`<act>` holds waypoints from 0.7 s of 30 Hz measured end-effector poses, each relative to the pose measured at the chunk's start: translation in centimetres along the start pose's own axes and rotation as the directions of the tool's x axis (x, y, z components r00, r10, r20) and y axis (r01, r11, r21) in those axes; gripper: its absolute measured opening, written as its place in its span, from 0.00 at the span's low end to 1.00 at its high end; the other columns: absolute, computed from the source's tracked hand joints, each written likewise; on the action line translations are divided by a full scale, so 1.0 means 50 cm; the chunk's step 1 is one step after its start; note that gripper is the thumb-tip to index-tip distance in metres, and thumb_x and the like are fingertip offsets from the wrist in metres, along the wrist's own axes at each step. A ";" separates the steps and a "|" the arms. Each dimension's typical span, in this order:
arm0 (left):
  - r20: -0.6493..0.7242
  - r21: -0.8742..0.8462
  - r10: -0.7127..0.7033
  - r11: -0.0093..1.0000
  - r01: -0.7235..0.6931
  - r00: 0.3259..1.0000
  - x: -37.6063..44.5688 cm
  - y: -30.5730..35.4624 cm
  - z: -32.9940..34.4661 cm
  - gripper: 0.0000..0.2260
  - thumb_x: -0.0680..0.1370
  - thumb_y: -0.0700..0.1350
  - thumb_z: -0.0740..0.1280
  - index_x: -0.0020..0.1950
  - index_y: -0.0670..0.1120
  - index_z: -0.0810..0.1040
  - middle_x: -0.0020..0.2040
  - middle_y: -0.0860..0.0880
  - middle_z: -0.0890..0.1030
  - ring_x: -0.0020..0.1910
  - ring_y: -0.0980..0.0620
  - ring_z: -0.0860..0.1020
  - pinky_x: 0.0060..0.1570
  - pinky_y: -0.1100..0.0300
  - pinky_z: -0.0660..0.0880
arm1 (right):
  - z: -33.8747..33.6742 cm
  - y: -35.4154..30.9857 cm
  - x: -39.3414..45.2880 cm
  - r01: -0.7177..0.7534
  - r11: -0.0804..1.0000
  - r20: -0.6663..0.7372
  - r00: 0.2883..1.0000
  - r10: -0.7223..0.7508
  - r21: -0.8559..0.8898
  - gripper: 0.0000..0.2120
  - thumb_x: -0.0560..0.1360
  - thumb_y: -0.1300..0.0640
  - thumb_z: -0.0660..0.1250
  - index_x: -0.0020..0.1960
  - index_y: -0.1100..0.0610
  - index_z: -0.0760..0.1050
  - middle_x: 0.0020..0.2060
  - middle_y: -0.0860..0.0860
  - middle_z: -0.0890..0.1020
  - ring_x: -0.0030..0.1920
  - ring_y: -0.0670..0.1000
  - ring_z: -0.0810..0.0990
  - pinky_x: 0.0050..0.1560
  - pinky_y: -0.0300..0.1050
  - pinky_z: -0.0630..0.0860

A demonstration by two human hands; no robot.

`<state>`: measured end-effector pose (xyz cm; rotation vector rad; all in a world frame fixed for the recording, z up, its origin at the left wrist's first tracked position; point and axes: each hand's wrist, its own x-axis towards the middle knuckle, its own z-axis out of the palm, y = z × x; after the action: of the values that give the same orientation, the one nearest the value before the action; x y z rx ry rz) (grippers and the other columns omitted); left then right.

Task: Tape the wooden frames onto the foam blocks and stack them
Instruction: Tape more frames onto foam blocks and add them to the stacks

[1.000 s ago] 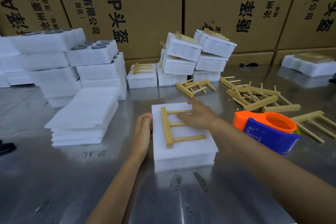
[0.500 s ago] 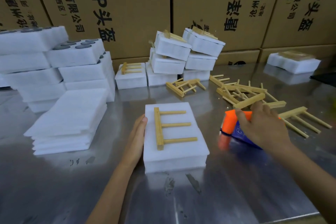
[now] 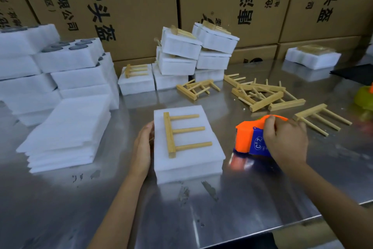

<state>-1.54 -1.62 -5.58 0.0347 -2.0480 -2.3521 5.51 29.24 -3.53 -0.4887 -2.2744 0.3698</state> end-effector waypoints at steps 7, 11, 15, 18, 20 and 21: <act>-0.062 0.316 0.262 0.921 -0.230 0.963 -0.037 0.170 0.019 0.12 0.82 0.49 0.63 0.65 0.58 0.77 0.61 0.61 0.80 0.60 0.65 0.76 0.62 0.63 0.71 | -0.073 -0.057 0.051 -0.128 0.889 -0.015 0.989 0.150 0.439 0.25 0.76 0.50 0.53 0.23 0.58 0.61 0.16 0.50 0.68 0.22 0.47 0.70 0.28 0.45 0.58; 0.345 0.320 0.164 0.905 -0.280 0.924 -0.152 0.219 0.114 0.13 0.81 0.50 0.65 0.62 0.65 0.78 0.51 0.70 0.81 0.49 0.75 0.77 0.44 0.77 0.72 | -0.097 -0.119 0.053 -0.030 0.824 -0.010 0.999 0.044 0.565 0.26 0.79 0.50 0.54 0.27 0.65 0.68 0.21 0.55 0.74 0.27 0.55 0.76 0.31 0.52 0.70; 0.398 0.126 0.105 0.978 -0.168 0.911 -0.215 0.208 0.142 0.14 0.82 0.42 0.63 0.57 0.58 0.83 0.54 0.58 0.85 0.56 0.59 0.82 0.58 0.63 0.78 | -0.127 -0.145 0.052 0.096 0.808 -0.068 0.995 -0.070 0.582 0.24 0.78 0.46 0.53 0.26 0.55 0.65 0.22 0.44 0.76 0.26 0.43 0.76 0.28 0.37 0.63; 0.375 0.050 0.075 0.994 -0.101 0.924 -0.216 0.209 0.136 0.13 0.81 0.40 0.64 0.58 0.52 0.85 0.54 0.52 0.86 0.55 0.53 0.84 0.61 0.54 0.75 | -0.139 -0.154 0.055 0.092 0.827 -0.065 0.996 -0.067 0.555 0.24 0.78 0.46 0.53 0.26 0.54 0.64 0.19 0.47 0.73 0.26 0.42 0.76 0.30 0.39 0.61; 0.361 0.043 0.073 0.995 -0.095 0.930 -0.210 0.209 0.131 0.11 0.81 0.40 0.65 0.55 0.52 0.86 0.53 0.50 0.86 0.54 0.51 0.84 0.59 0.53 0.77 | -0.140 -0.164 0.056 0.095 0.846 -0.067 0.995 -0.070 0.524 0.25 0.78 0.47 0.53 0.25 0.55 0.65 0.18 0.49 0.70 0.25 0.44 0.75 0.31 0.40 0.62; 0.357 0.023 0.065 0.997 -0.078 0.932 -0.204 0.211 0.127 0.11 0.80 0.40 0.66 0.53 0.51 0.86 0.52 0.48 0.86 0.52 0.50 0.85 0.56 0.53 0.79 | -0.141 -0.171 0.056 0.099 0.848 -0.065 0.995 -0.076 0.521 0.25 0.78 0.47 0.53 0.25 0.55 0.65 0.18 0.48 0.70 0.25 0.44 0.75 0.31 0.40 0.62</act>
<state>8.48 3.56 5.75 -0.4942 -2.1916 -2.4212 6.96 23.74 6.36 -0.1052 -2.0276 0.8932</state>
